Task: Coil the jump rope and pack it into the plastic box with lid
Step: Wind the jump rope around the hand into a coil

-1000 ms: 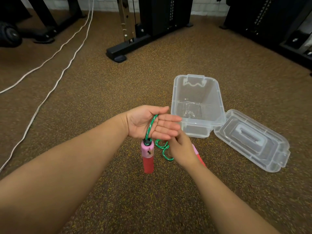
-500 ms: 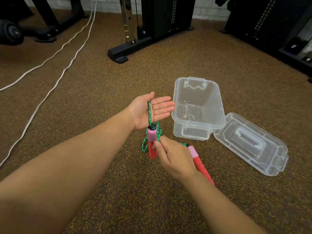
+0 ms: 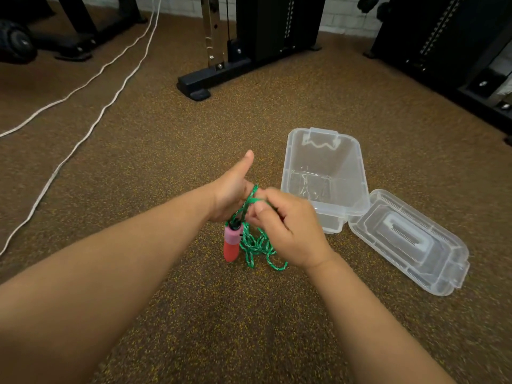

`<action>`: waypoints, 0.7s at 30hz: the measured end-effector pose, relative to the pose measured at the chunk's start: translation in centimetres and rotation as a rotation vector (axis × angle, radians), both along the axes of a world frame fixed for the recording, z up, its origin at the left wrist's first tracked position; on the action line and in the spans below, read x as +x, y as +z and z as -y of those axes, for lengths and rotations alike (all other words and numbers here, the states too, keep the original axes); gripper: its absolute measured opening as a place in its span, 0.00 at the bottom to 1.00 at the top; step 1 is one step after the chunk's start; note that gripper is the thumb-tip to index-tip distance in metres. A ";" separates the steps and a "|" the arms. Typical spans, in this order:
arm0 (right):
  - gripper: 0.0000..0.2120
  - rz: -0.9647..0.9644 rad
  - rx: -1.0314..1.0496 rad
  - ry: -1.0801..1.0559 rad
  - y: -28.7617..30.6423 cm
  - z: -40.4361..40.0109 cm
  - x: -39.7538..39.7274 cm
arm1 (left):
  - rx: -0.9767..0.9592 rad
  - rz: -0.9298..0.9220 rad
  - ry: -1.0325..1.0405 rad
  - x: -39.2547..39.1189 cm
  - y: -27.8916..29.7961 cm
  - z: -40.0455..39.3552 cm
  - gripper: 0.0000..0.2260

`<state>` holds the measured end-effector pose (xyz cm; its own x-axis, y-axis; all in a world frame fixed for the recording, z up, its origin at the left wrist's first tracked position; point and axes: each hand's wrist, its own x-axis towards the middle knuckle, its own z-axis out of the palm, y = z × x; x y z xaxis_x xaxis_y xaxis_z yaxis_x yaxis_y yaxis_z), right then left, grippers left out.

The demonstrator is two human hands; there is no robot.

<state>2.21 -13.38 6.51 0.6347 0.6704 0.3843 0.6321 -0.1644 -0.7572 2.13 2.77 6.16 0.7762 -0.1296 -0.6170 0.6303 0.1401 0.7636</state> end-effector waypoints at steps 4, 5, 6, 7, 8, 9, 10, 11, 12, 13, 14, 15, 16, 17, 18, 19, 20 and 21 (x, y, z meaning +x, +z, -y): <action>0.08 0.003 0.013 -0.117 0.4 0.4 2.5 | -0.039 -0.055 -0.206 -0.9 0.6 0.3 0.50; 0.09 -0.001 0.000 -0.138 0.2 0.5 3.1 | -0.040 -0.073 -0.272 -1.0 0.8 0.1 0.52; 0.10 -0.013 -0.010 -0.160 0.0 0.6 3.5 | -0.040 -0.087 -0.319 -1.1 1.2 0.0 0.53; 0.11 -0.031 -0.017 -0.184 -0.4 0.8 3.8 | -0.037 -0.096 -0.352 -1.1 1.6 -0.1 0.54; 0.11 -0.055 -0.024 -0.209 -0.7 0.9 4.1 | -0.042 -0.099 -0.375 -1.1 1.9 -0.2 0.53; 0.10 -0.088 -0.027 -0.229 -1.0 1.0 4.2 | -0.049 -0.099 -0.397 -1.2 2.3 -0.2 0.52; 0.09 -0.128 -0.024 -0.243 -1.3 1.0 4.3 | -0.060 -0.100 -0.416 -1.2 2.6 -0.1 0.49; 0.08 -0.171 -0.018 -0.250 -1.6 1.1 4.3 | -0.073 -0.100 -0.435 -1.3 2.8 0.0 0.45; 0.09 -0.213 -0.012 -0.252 -1.8 1.1 4.2 | -0.086 -0.094 -0.454 -1.5 3.0 0.3 0.39; 0.10 -0.255 -0.008 -0.250 -2.1 1.2 4.1 | -0.097 -0.076 -0.468 -1.6 3.1 0.5 0.32; 0.10 -0.298 -0.001 -0.250 -2.4 1.2 4.0 | -0.108 -0.048 -0.469 -1.7 3.1 0.8 0.26; 0.11 -0.344 0.010 -0.254 -2.8 1.3 3.8 | -0.125 -0.016 -0.454 -1.7 3.1 1.0 0.23; 0.12 -0.389 0.025 -0.259 -3.3 1.4 3.6 | -0.148 0.015 -0.425 -1.6 3.1 1.1 0.21; 0.13 -0.431 0.040 -0.264 -3.8 1.5 3.4 | -0.173 0.042 -0.382 -1.5 3.1 1.2 0.20; 0.14 -0.465 0.045 -0.270 -4.3 1.6 3.2 | -0.196 0.063 -0.330 -1.3 3.1 1.3 0.20; 0.15 -0.485 0.026 -0.275 -4.7 1.6 2.8 | -0.216 0.076 -0.272 -1.1 3.1 1.3 0.19; 0.16 -0.490 -0.012 -0.281 -5.1 1.6 2.5 | -0.233 0.082 -0.214 -0.9 3.2 1.3 0.19; 0.16 -0.484 -0.054 -0.284 -5.5 1.5 2.1 | -0.251 0.087 -0.157 -0.7 3.2 1.3 0.19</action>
